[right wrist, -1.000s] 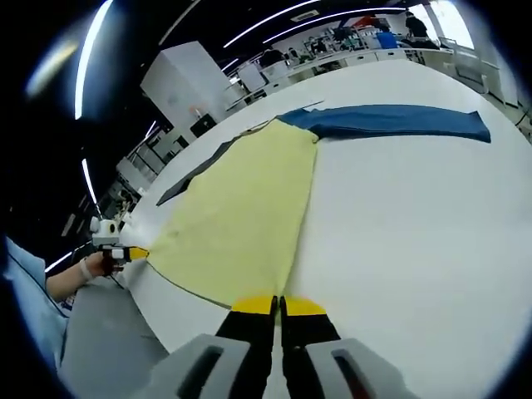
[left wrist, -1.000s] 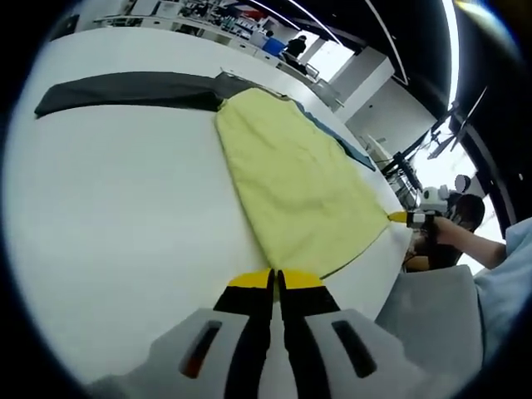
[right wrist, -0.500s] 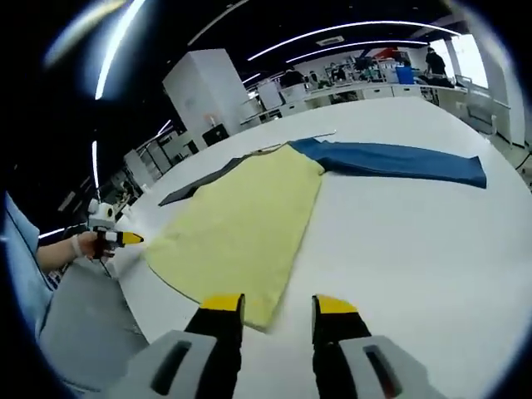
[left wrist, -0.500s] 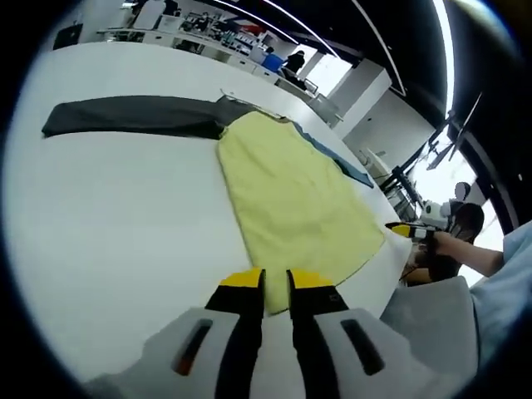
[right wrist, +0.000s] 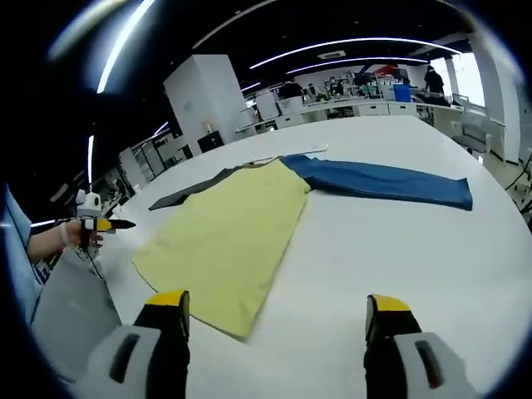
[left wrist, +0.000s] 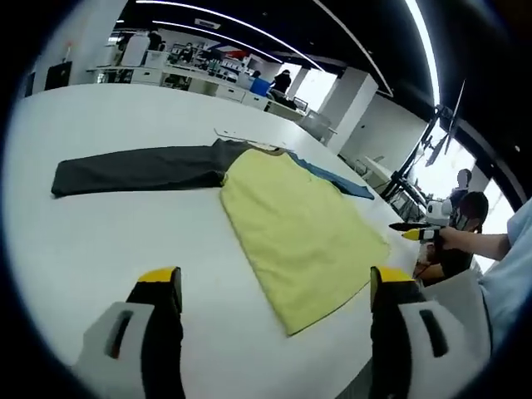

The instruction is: Fold the garment on the visible template until the final outline fits inside the template.

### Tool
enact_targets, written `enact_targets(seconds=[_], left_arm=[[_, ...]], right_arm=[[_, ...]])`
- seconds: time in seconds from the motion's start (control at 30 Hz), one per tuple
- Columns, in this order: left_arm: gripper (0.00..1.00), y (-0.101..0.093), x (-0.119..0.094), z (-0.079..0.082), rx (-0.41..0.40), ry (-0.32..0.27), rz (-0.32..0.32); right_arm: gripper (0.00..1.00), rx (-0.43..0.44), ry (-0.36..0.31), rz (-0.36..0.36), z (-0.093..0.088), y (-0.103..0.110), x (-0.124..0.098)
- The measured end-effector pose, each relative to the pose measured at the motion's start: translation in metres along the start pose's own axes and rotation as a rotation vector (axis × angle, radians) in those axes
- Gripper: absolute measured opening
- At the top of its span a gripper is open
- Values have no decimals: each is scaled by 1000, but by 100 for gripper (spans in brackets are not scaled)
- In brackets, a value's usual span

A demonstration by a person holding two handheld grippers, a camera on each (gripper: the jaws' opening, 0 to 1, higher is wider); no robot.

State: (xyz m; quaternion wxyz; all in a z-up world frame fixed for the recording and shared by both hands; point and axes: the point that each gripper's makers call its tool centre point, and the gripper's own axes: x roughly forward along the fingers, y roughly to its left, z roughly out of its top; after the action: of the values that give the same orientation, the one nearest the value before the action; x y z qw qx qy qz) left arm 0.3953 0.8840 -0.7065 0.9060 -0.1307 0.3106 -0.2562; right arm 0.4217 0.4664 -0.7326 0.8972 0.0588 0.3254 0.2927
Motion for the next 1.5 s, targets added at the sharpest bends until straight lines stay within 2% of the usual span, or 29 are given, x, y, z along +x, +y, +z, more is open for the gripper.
enact_targets(seconds=[0.03, 0.07, 0.1, 0.17, 0.37, 0.7, 0.97, 1.1, 1.2, 1.3, 1.37, 1.43, 1.5], left_arm=[[98, 4, -2, -2, 33, 12, 17], [99, 6, -3, 0, 83, -4, 34], [99, 5, -4, -1, 99, -5, 34], [99, 4, -5, -10, 58, 30, 27], [99, 5, -7, -13, 54, 22, 30], [99, 6, -3, -10, 53, 3, 37], [99, 6, 1, -5, 59, -8, 30], [99, 6, 3, -9, 37, 12, 16], [99, 7, 5, -11, 35, 24, 20], [99, 10, 9, -13, 17, 31, 19], [99, 12, 12, -13, 9, 32, 21], [99, 13, 15, -12, 11, 32, 26], [99, 13, 16, -10, 11, 33, 27]], right_arm=[[96, -3, -3, -7, 1, -2, 0], [100, -1, -1, -11, 2, -4, 0], [100, 0, -3, -20, 2, -6, 0], [100, 1, -4, -24, 4, -8, 1], [100, 5, 0, -33, 5, -13, 3], [98, 29, -43, -94, 24, -48, 3], [95, 88, -130, -198, 54, -97, -2], [95, 107, -192, -305, 74, -135, -8], [88, 85, -206, -385, 85, -162, -12], [83, 103, -225, -461, 95, -196, -13], [79, 125, -239, -474, 99, -208, -11], [74, 145, -241, -495, 101, -208, -10], [74, 150, -248, -501, 103, -218, -7]])
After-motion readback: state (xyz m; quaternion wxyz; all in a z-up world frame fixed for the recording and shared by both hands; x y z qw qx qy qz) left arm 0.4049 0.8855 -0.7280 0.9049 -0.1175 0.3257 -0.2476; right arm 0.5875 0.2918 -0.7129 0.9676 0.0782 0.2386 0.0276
